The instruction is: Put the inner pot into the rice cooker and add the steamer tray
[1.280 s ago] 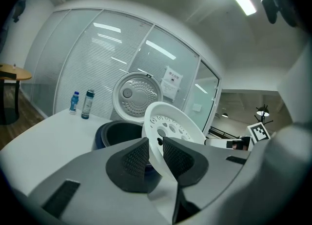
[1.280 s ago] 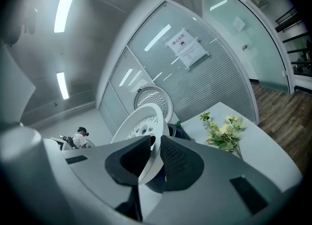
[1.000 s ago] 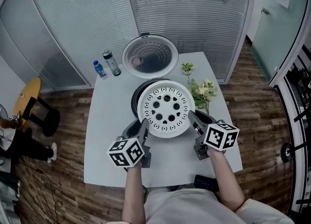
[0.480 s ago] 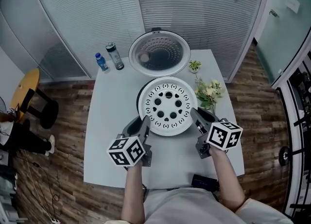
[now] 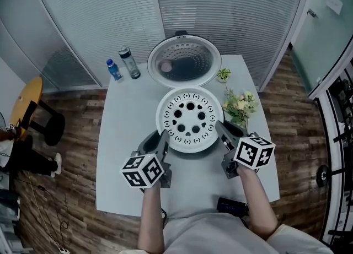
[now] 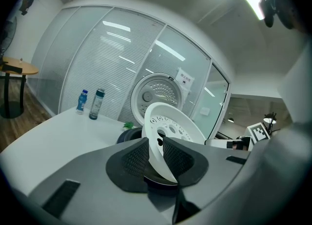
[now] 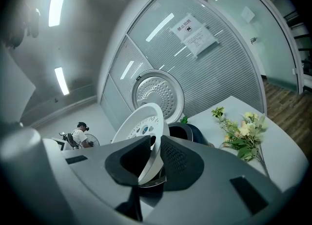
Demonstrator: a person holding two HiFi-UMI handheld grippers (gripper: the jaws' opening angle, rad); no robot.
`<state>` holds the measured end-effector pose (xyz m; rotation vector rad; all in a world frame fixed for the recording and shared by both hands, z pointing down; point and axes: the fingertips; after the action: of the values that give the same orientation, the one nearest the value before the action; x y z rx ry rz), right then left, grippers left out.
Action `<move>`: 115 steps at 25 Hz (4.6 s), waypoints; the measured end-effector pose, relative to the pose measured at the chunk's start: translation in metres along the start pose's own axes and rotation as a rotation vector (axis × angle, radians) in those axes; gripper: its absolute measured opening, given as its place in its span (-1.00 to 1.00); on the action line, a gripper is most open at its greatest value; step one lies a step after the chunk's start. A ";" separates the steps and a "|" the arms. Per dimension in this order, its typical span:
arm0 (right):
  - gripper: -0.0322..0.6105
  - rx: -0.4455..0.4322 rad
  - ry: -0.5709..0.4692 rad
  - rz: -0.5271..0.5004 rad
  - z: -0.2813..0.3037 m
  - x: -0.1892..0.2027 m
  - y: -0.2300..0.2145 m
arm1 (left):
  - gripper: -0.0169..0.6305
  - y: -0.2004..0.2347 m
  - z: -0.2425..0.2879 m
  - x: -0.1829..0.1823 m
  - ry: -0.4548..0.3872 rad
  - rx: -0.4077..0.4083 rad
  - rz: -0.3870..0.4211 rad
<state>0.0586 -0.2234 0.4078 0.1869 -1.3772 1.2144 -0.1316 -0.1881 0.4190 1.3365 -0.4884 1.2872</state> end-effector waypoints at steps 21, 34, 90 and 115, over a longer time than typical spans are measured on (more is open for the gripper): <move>-0.66 0.051 0.024 -0.022 0.036 0.008 -0.014 | -0.66 0.035 0.032 0.008 0.050 -0.001 0.010; -0.66 0.089 0.044 -0.056 0.037 0.021 -0.023 | -0.66 0.041 0.043 0.024 0.099 -0.015 0.061; -0.53 0.276 0.103 -0.397 0.052 0.029 -0.036 | -0.52 0.051 0.060 0.034 0.235 -0.180 0.451; -0.53 0.331 0.072 -0.481 0.045 0.018 -0.035 | -0.51 0.049 0.057 0.031 0.251 -0.182 0.442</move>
<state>0.0509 -0.2612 0.4530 0.6613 -0.9832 1.0184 -0.1427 -0.2391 0.4819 0.9258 -0.7304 1.7018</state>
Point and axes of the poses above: the fingertips, and each gripper's own axes: z forward along the fingers, y to its left, x out of its underside, and after that the axes turned 3 degrees about x, right-handed
